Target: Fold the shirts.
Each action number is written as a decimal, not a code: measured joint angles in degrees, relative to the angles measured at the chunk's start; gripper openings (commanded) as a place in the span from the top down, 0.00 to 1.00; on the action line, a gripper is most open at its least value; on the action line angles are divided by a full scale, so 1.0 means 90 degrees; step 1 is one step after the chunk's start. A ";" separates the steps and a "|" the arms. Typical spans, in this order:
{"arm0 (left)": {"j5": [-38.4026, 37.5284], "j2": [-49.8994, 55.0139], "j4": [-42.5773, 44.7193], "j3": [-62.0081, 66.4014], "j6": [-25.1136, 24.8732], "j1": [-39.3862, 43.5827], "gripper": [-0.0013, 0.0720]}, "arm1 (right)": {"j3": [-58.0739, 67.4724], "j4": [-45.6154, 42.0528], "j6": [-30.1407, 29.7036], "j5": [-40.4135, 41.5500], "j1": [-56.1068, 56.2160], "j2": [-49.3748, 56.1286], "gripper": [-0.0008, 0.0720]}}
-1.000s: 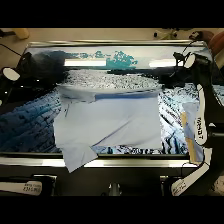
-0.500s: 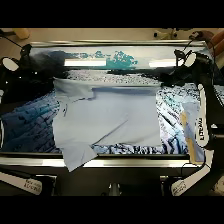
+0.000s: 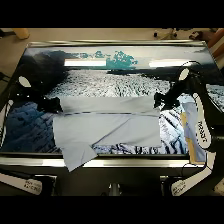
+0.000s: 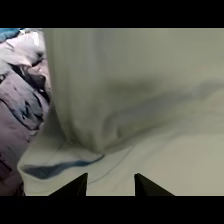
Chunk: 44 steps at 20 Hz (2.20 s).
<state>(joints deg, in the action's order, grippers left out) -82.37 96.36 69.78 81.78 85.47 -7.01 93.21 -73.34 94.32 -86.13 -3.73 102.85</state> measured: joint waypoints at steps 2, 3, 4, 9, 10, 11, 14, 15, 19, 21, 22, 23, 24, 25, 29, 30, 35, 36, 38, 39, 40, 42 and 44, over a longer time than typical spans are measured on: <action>-0.0124 -0.0321 0.0005 -0.0087 0.0027 -0.0138 0.44 | 0.0058 -0.0015 -0.0053 -0.0381 -0.0131 -0.0233 0.39; -0.0177 -0.0515 0.0032 -0.0165 0.0029 -0.0245 0.44 | 0.0039 -0.0075 -0.0080 -0.0597 -0.0243 -0.0369 0.39; -0.0236 -0.0763 0.0051 -0.0335 0.0032 -0.0362 0.44 | -0.0058 -0.0138 -0.0087 -0.0804 -0.0364 -0.0527 0.39; -0.0172 -0.2431 0.0056 -0.2871 -0.0272 -0.0787 0.25 | -0.1994 -0.0182 -0.0180 -0.0687 -0.0653 -0.1749 0.40; -0.0070 -0.2783 0.0010 -0.3470 -0.0347 -0.0823 0.25 | -0.2438 -0.0146 -0.0214 -0.0517 -0.0673 -0.1967 0.40; 0.0109 -0.3160 -0.0056 -0.4082 -0.0415 -0.0855 0.25 | -0.2769 -0.0102 -0.0257 -0.0384 -0.0687 -0.2130 0.40; 0.0466 -0.3912 -0.0381 -0.5328 -0.0549 -0.0891 0.25 | -0.3371 -0.0012 -0.0369 -0.0180 -0.0697 -0.2412 0.40; 0.0583 -0.4041 -0.0491 -0.5610 -0.0576 -0.0901 0.26 | -0.3466 -0.0002 -0.0389 -0.0146 -0.0699 -0.2455 0.40; 0.0959 -0.4303 -0.0959 -0.6373 -0.0636 -0.0818 0.27 | -0.3660 0.0027 -0.0440 -0.0039 -0.0704 -0.2545 0.36; 0.1098 -0.4352 -0.1132 -0.6586 -0.0617 -0.0680 0.38 | -0.3772 -0.0019 -0.0469 -0.0029 -0.0704 -0.2560 0.24; 0.1180 -0.4362 -0.1178 -0.6674 -0.0576 -0.0585 0.48 | -0.3893 -0.0024 -0.0486 -0.0027 -0.0704 -0.2569 0.23; 0.1321 -0.4374 -0.1234 -0.6727 -0.0515 -0.0495 0.66 | -0.4051 -0.0017 -0.0512 -0.0022 -0.0704 -0.2569 0.23; 0.1457 -0.4379 -0.1239 -0.6768 -0.0478 -0.0430 0.76 | -0.4252 0.0017 -0.0554 0.0010 -0.0704 -0.2572 0.23; 0.1588 -0.4386 -0.1241 -0.6798 -0.0432 -0.0381 0.91 | -0.4471 0.0095 -0.0617 0.0073 -0.0704 -0.2572 0.23; 0.1853 -0.4405 -0.1299 -0.6853 -0.0325 -0.0279 0.96 | -0.5124 0.0454 -0.0823 0.0663 -0.0704 -0.2574 0.26; 0.1877 -0.4413 -0.1297 -0.6858 -0.0304 -0.0262 0.96 | -0.5221 0.0525 -0.0848 0.0792 -0.0707 -0.2574 0.26; 0.2035 -0.4466 -0.1246 -0.6802 -0.0287 -0.0250 0.96 | -0.5510 0.0947 -0.0896 0.1299 -0.0709 -0.2569 0.96; 0.2076 -0.4476 -0.1178 -0.6722 -0.0299 -0.0250 0.96 | -0.5523 0.1001 -0.0903 0.1365 -0.0709 -0.2572 0.96; 0.2013 -0.4539 -0.1134 -0.6368 -0.0425 -0.0253 0.96 | -0.5425 0.1120 -0.0996 0.1219 -0.0709 -0.2620 0.96; 0.1899 -0.4592 -0.1209 -0.6091 -0.0486 -0.0248 0.96 | -0.5272 0.1146 -0.1047 0.1112 -0.0707 -0.2688 0.96; 0.1741 -0.4648 -0.1180 -0.5751 -0.0527 -0.0250 0.96 | -0.5042 0.1173 -0.1069 0.1032 -0.0707 -0.2776 0.96; 0.1622 -0.4690 -0.1217 -0.4935 -0.0551 -0.0245 0.96 | -0.4420 0.1222 -0.1066 0.0952 -0.0707 -0.2885 0.96; 0.1508 -0.4454 -0.1263 -0.4085 -0.0544 -0.0245 0.96 | -0.3718 0.1231 -0.0979 0.1054 -0.0707 -0.2812 0.96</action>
<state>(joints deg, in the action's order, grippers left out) -68.79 56.27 58.41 45.01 80.58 -9.21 59.75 -62.26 85.52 -76.64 -10.09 77.54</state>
